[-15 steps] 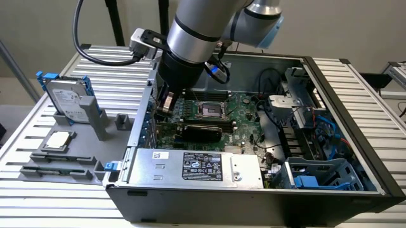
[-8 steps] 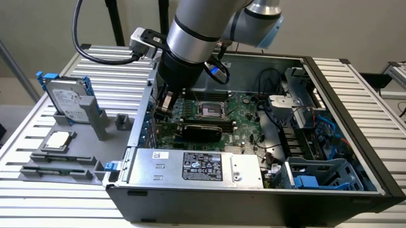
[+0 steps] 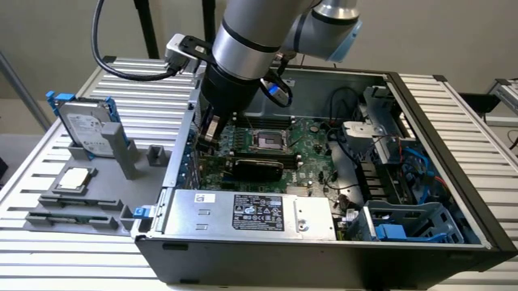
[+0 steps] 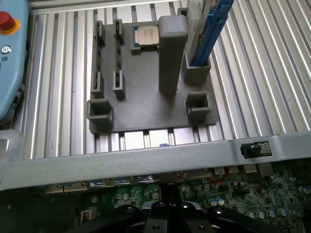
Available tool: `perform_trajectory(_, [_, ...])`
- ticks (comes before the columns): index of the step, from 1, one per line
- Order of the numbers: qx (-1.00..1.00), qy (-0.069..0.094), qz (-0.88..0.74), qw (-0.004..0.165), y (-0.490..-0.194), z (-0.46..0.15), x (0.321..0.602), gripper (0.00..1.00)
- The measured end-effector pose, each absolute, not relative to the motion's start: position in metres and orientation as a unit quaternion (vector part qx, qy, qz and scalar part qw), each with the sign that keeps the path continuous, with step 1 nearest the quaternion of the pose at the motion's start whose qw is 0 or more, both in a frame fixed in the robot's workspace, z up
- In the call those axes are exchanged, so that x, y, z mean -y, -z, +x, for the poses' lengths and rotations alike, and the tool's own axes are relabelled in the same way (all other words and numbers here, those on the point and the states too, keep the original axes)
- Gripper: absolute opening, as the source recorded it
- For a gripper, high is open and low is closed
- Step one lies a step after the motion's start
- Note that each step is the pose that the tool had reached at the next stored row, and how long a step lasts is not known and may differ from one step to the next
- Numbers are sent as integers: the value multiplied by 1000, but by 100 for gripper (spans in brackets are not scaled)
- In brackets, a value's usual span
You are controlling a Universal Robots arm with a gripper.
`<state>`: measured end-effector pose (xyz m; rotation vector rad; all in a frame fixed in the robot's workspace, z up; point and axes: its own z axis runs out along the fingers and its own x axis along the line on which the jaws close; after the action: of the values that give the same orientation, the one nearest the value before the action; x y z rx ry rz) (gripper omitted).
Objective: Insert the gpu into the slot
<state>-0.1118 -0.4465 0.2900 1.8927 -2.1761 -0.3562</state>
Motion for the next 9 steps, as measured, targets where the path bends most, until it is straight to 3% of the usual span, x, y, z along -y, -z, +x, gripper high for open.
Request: perform_trajectory(9, [746, 122, 644, 117, -292, -112, 446, 11])
